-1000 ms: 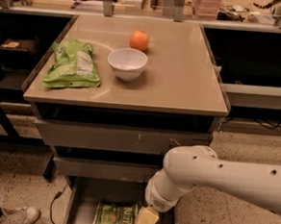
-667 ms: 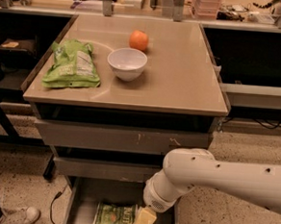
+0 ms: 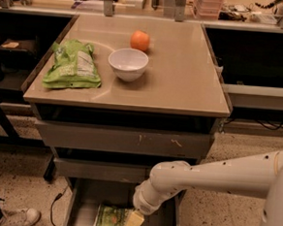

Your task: Pick green jalapeno chip bag from bottom drawer and place on counter

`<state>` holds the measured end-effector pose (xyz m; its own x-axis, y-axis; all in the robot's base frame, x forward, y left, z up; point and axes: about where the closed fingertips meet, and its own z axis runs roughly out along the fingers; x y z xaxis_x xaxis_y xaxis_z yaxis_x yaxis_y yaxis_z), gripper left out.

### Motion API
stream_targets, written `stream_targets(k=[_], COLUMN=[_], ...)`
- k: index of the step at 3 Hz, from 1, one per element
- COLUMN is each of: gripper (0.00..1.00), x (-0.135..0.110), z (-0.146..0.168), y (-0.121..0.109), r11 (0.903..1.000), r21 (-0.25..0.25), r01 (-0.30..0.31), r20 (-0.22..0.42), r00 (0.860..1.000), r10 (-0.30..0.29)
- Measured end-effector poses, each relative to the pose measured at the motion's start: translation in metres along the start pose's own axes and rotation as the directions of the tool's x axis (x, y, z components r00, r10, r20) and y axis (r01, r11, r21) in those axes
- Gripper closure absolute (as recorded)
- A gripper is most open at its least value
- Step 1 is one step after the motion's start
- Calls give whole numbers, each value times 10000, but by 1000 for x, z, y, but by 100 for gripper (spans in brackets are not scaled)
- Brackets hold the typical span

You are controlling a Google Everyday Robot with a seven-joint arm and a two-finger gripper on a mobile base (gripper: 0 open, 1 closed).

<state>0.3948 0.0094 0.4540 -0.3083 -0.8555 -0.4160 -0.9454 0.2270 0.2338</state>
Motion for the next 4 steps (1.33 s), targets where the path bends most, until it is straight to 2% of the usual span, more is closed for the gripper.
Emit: stream_targets(k=[1, 3, 4], gripper=[0, 0, 0], x=[6, 9, 16], z=[38, 52, 91], y=[-20, -18, -41], r11=[9999, 9997, 9992], r21=[6, -235, -304], r01=[104, 18, 262], r20=[81, 191, 263], r00=[9999, 9998, 9993], r10=[-104, -14, -254])
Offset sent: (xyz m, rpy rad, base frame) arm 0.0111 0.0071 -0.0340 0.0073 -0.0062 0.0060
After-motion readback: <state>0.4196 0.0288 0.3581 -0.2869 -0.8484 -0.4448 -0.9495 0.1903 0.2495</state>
